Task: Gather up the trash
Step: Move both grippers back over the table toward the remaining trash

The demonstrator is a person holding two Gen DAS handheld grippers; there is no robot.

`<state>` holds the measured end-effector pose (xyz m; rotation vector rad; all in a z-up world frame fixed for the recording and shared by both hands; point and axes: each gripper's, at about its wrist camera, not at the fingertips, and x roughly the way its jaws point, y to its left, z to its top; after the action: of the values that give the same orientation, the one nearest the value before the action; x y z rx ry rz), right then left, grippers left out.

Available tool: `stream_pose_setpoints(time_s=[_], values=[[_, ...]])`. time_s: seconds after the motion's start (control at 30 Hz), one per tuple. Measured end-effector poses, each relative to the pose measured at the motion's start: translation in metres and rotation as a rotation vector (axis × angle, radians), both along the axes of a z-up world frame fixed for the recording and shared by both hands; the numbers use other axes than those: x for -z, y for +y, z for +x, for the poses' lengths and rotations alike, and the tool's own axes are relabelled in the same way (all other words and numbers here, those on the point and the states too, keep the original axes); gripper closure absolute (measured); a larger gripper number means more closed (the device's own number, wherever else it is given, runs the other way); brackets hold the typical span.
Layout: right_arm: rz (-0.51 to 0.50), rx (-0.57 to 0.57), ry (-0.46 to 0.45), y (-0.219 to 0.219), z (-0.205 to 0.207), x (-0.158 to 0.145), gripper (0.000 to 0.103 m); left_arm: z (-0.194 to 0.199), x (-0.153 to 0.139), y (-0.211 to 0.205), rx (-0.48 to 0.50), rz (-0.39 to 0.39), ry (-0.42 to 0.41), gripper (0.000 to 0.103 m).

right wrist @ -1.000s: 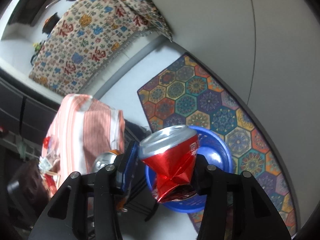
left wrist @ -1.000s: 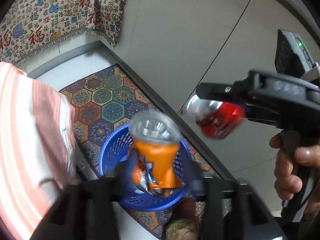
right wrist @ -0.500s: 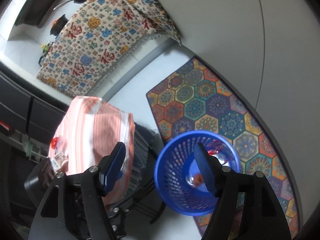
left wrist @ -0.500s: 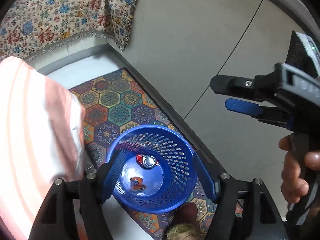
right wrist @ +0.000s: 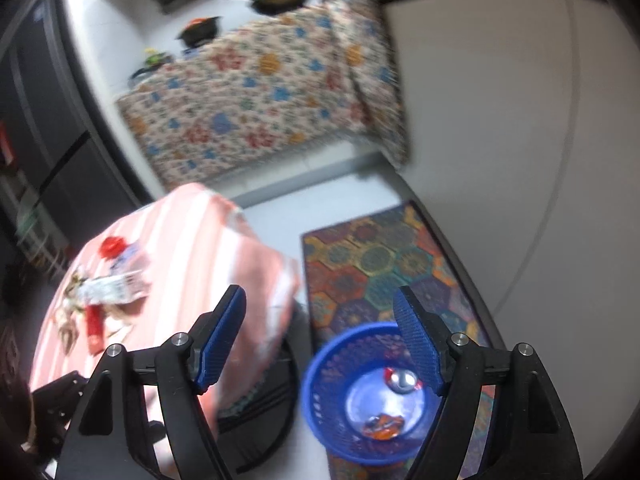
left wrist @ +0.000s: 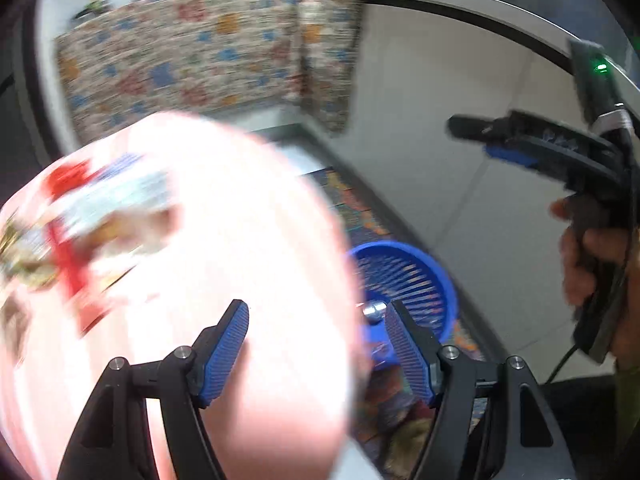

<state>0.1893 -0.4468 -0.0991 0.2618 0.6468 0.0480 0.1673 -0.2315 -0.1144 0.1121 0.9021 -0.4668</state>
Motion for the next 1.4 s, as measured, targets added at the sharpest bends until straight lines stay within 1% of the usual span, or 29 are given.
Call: stream_pose_setpoints(time_s=[0.1,0.2,0.27,0.33,0.43,0.5,0.57,0.63,0.7,0.77,0.87,0.93,0.97,1.03,1.13,1.3,1.37,1.4], values=[[-0.044,-0.087,-0.039,0.045,0.000,-0.004,0.022,-0.005,0.007,0.051,-0.102,0.024,0.015,0.031],[-0.085,-0.201,-0.057,0.097,-0.002,0.001,0.020,-0.005,0.009,0.097,-0.200,0.054,0.007,0.031],[-0.103,-0.295,-0.040,0.129,0.002,0.011,0.020,0.000,0.011,0.122,-0.260,0.075,0.008,0.031],[-0.109,-0.389,-0.004,0.159,0.009,0.026,0.020,0.005,0.015,0.142,-0.299,0.087,0.017,0.031],[-0.137,-0.487,0.059,0.191,0.020,0.048,0.021,0.016,0.024,0.157,-0.343,0.094,0.040,0.031],[-0.153,-0.525,0.087,0.206,0.023,0.060,0.023,0.017,0.030,0.162,-0.361,0.102,0.054,0.031],[-0.152,-0.547,0.113,0.212,0.031,0.069,0.024,0.018,0.033,0.161,-0.363,0.135,0.030,0.029],[-0.143,-0.548,0.135,0.215,0.040,0.078,0.026,0.019,0.032,0.161,-0.360,0.150,0.022,0.024],[-0.152,-0.548,0.123,0.216,0.044,0.078,0.026,0.023,0.033,0.162,-0.372,0.147,0.014,0.015],[-0.155,-0.557,0.119,0.217,0.050,0.079,0.028,0.034,0.035,0.162,-0.387,0.137,0.016,0.009],[-0.146,-0.574,0.105,0.220,0.065,0.077,0.037,0.039,0.037,0.164,-0.393,0.138,0.020,0.003],[-0.131,-0.589,0.102,0.220,0.073,0.073,0.046,0.039,0.038,0.165,-0.403,0.139,0.021,0.002],[-0.116,-0.599,0.099,0.221,0.077,0.071,0.047,0.038,0.039,0.166,-0.404,0.138,0.022,0.001],[-0.090,-0.626,0.100,0.226,0.084,0.069,0.054,0.039,0.039,0.165,-0.405,0.136,0.023,0.001],[-0.095,-0.659,0.097,0.242,0.093,0.067,0.055,0.039,0.040,0.165,-0.404,0.134,0.027,0.000],[-0.092,-0.658,0.089,0.262,0.101,0.066,0.056,0.039,0.040,0.166,-0.403,0.134,0.027,0.000],[-0.095,-0.674,0.097,0.266,0.100,0.065,0.073,0.038,0.040,0.166,-0.402,0.133,0.026,0.000],[-0.109,-0.681,0.102,0.268,0.097,0.065,0.090,0.038,0.040,0.166,-0.402,0.133,0.026,0.000]])
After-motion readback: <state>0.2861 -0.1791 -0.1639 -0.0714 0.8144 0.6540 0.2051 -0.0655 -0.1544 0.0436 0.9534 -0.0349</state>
